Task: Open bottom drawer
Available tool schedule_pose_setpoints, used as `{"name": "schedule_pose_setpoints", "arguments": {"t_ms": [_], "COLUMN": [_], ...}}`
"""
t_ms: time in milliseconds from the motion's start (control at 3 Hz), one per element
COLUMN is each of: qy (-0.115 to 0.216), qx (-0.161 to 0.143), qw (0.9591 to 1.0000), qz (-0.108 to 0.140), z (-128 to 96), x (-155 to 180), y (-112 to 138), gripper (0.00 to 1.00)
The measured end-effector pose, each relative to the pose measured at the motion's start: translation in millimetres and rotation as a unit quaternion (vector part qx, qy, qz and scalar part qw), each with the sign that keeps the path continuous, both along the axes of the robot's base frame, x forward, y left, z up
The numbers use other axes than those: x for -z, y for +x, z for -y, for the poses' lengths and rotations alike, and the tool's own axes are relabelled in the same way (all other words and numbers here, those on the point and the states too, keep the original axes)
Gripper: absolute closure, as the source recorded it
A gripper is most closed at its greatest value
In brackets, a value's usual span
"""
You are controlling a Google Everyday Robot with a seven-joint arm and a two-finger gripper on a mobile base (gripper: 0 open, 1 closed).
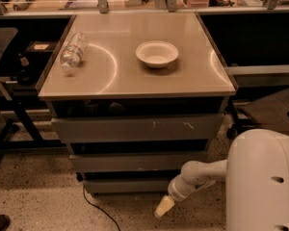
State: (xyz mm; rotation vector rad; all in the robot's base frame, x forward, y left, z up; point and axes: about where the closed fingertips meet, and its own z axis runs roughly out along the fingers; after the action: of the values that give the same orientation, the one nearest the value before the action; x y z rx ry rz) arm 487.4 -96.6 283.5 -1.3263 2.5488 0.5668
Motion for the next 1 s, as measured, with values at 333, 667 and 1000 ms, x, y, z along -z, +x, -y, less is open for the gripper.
{"name": "schedule_pose_setpoints", "arguments": {"t_ms": [333,667,1000], "qy": [0.002,0.002,0.007], "qx": [0.020,0.021,0.033], "qw": [0.9998,0.9997,0.9993], "qz": [0.007,0.008,0.013], "z": [9,9,3], "x": [31,31,43], "y": [29,31,32], "gripper": [0.00,0.00,0.00]}}
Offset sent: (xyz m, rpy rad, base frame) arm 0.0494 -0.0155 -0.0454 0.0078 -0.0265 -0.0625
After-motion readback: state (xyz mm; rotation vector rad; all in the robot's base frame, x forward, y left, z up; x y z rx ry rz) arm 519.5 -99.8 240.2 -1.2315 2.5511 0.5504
